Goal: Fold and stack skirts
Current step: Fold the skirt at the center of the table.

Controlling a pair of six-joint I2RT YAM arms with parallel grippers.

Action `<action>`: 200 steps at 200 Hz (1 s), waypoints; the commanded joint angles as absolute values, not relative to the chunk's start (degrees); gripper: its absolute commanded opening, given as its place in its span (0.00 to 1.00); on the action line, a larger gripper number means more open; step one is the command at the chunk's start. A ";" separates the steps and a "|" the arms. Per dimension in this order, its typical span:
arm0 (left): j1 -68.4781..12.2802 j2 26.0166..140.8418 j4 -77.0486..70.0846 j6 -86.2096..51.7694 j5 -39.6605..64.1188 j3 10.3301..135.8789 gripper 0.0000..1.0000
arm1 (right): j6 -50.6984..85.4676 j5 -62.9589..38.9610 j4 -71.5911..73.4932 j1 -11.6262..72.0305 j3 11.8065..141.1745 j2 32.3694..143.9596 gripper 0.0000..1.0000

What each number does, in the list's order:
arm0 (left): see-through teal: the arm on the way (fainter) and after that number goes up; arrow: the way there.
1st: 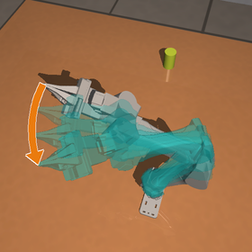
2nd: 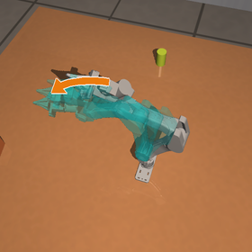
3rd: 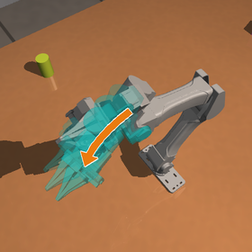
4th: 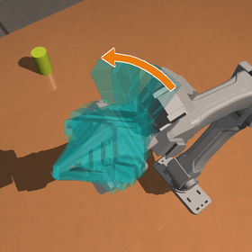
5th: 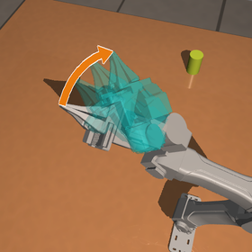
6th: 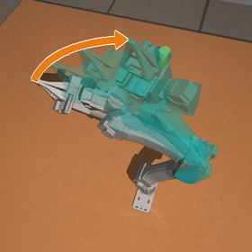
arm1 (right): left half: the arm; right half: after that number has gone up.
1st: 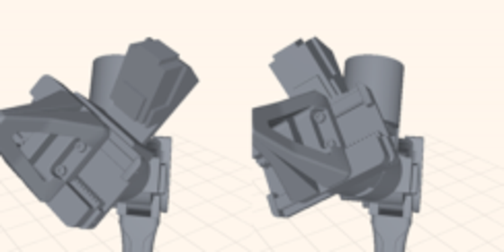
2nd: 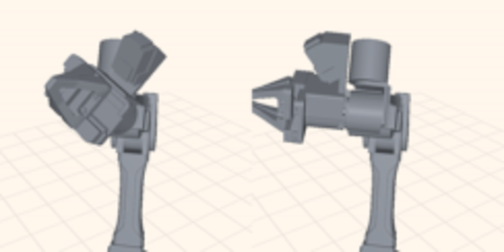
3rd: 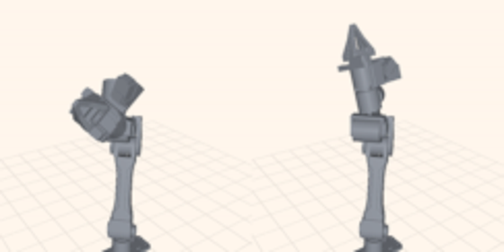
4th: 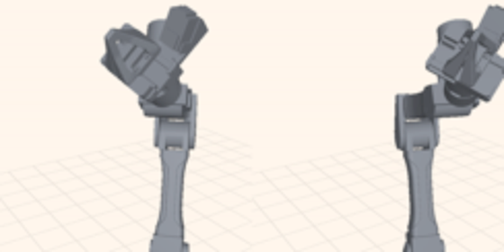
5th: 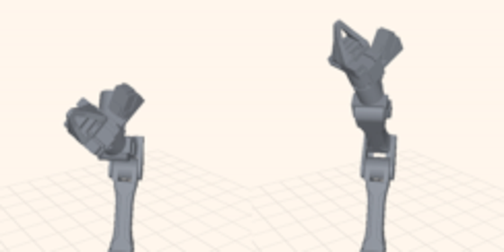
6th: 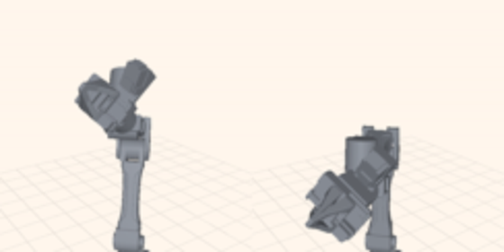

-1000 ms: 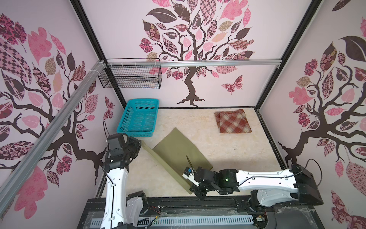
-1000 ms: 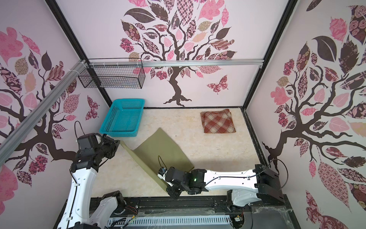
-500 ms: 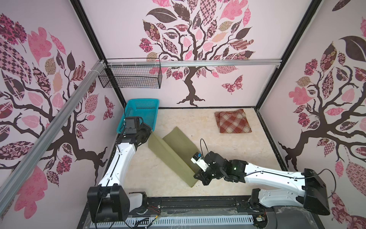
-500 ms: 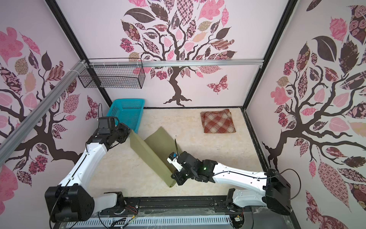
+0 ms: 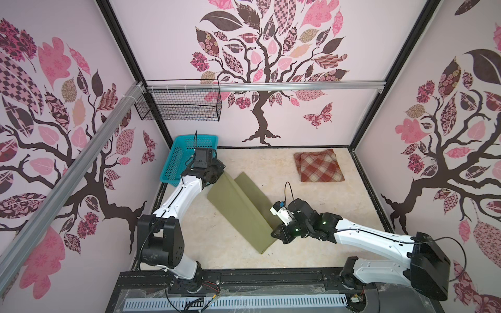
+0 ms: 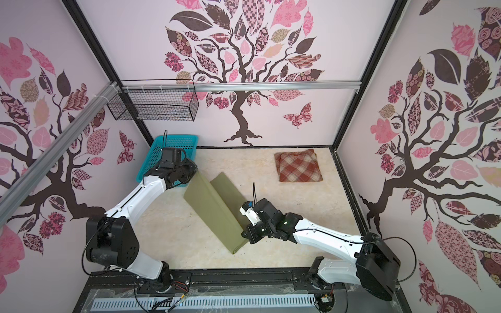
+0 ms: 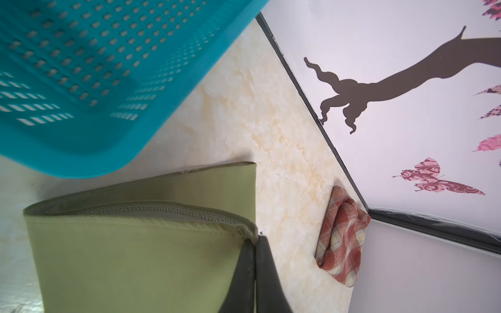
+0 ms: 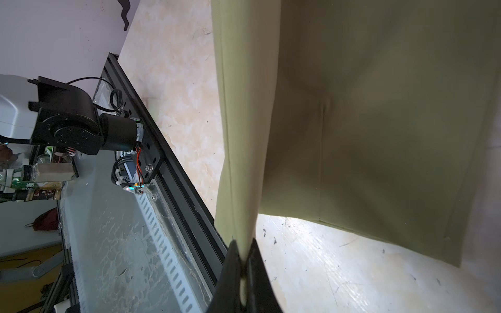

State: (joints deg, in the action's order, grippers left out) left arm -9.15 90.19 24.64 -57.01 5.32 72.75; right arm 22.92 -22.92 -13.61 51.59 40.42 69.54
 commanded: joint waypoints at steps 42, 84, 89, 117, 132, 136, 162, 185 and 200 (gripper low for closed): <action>-12.54 96.22 19.96 -57.53 2.99 77.45 0.00 | 24.61 -28.17 -12.39 48.95 38.39 70.15 0.00; -14.52 100.06 19.65 -57.70 3.16 80.05 0.00 | 24.82 -29.41 -12.72 46.90 37.25 70.40 0.00; -14.67 100.41 19.66 -57.73 3.16 80.32 0.00 | 24.94 -29.56 -12.54 46.64 37.11 70.46 0.00; -15.61 102.93 19.58 -57.42 2.91 82.05 0.00 | 25.36 -30.38 -12.35 45.36 36.56 71.66 0.00; -15.65 104.21 19.47 -57.46 2.78 82.61 0.00 | 25.29 -30.58 -12.23 44.96 36.50 72.45 0.00; -15.64 104.60 19.50 -57.40 2.73 82.71 0.00 | 25.23 -30.58 -12.28 44.87 36.54 72.63 0.00; -15.67 106.45 19.44 -57.39 1.73 83.15 0.00 | 25.00 -30.66 -12.18 44.39 36.90 74.12 0.00; -15.65 107.77 19.15 -57.65 1.00 83.26 0.00 | 24.66 -29.52 -13.12 44.25 37.91 75.42 0.00; -15.64 108.76 18.91 -57.74 0.97 83.78 0.00 | 24.26 -29.03 -14.07 44.13 38.86 76.25 0.00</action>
State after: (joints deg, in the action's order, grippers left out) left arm -15.70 107.39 20.62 -57.47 2.90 80.60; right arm 24.86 -29.32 -11.51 44.47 36.77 74.17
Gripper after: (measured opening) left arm 0.047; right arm 0.066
